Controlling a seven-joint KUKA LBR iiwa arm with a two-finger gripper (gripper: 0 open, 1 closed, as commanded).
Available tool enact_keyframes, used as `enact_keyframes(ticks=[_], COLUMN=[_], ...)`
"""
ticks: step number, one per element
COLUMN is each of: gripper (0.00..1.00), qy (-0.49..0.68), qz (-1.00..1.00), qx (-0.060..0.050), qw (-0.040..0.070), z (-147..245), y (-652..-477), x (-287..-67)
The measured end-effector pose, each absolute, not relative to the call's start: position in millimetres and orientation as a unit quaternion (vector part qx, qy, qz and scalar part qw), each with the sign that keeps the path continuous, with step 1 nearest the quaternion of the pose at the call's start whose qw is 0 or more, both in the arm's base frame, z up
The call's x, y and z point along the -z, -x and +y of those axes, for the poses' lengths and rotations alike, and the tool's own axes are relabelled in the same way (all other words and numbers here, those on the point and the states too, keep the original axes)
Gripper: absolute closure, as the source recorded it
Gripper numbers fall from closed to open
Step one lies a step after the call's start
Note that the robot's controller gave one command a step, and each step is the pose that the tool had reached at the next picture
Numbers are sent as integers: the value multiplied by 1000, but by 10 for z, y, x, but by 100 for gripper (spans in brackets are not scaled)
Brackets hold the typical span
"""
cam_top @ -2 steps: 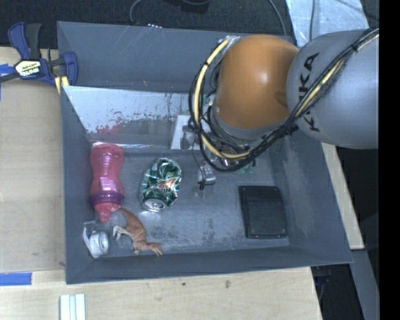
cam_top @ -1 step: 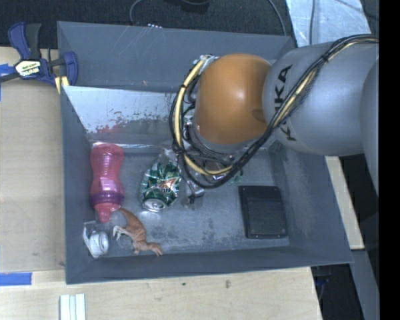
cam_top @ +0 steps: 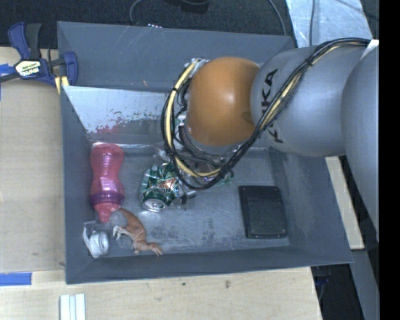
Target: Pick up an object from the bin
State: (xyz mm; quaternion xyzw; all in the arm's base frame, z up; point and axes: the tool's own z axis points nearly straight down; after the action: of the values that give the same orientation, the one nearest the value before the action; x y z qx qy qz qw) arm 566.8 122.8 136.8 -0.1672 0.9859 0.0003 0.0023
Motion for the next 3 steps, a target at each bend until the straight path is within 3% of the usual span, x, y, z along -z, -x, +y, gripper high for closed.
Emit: enact_keyframes(ticks=[1, 2, 3], gripper=[0, 0, 100], qy=[296, 399, 444], qz=[955, 917, 896], qx=[0, 1, 0], qw=[3, 6, 5], z=[1168, 1324, 1270], y=[-5702, -5873, -5956], x=[-1217, -810, -703])
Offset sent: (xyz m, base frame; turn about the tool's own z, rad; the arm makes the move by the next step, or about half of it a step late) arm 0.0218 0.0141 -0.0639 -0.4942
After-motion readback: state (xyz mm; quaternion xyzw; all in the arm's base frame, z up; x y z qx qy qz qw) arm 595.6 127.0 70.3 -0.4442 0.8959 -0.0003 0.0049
